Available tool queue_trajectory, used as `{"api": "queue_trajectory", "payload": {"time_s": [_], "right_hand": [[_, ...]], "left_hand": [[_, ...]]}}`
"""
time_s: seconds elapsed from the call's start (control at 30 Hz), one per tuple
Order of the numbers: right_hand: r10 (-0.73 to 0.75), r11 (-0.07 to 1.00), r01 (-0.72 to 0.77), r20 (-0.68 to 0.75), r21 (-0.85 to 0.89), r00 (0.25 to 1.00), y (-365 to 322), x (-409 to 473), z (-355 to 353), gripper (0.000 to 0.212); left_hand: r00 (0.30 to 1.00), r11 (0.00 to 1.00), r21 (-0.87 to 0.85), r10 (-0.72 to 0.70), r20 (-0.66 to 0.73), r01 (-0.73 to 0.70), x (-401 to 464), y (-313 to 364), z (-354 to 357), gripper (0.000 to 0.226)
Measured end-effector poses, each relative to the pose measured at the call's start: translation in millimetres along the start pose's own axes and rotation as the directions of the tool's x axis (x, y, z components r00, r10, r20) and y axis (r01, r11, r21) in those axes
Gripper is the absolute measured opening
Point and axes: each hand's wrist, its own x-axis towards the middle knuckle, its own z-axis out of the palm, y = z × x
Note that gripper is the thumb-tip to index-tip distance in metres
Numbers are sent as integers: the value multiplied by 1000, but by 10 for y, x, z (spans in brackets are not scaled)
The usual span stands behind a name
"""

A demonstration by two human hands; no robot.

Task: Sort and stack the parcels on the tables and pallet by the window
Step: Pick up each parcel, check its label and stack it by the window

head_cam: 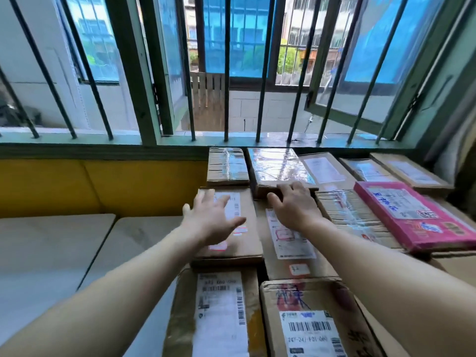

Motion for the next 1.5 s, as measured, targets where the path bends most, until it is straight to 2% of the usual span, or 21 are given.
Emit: {"api": "queue_trajectory", "payload": {"time_s": [0.13, 0.33, 0.6, 0.9, 1.0, 1.13, 1.27, 1.5], "right_hand": [[-19, 997, 17, -27, -72, 999, 4, 296, -133, 60], [5, 982, 17, 112, -190, 994, 129, 863, -149, 64], [16, 984, 16, 175, -177, 984, 55, 1121, -39, 72], [-74, 994, 87, 180, -65, 981, 160, 1062, -118, 69], [-73, 996, 79, 122, -45, 990, 304, 924, -238, 68], [-6, 998, 9, 46, -58, 999, 641, 636, -389, 68], [88, 994, -87, 14, -62, 996, 1056, 382, -589, 68], [145, 989, -145, 0, 4, 989, 1698, 261, -900, 65]], "left_hand": [[999, 998, -51, -36, -28, 35, 341, -10, -60, 75], [985, 976, -138, -170, 11, 170, 864, 68, 14, 74], [979, 976, -95, -201, -28, 198, 1043, 165, 157, 76], [984, 981, -95, -165, 65, 171, 1005, 137, 15, 79], [992, 990, -76, -118, 36, 120, 908, 233, -41, 81], [1000, 998, -65, 27, 11, -27, 767, 559, -37, 80], [986, 984, -78, 163, 21, -161, 625, 908, 33, 80], [960, 962, 3, 273, 63, -273, 532, 1636, 201, 81]]}}
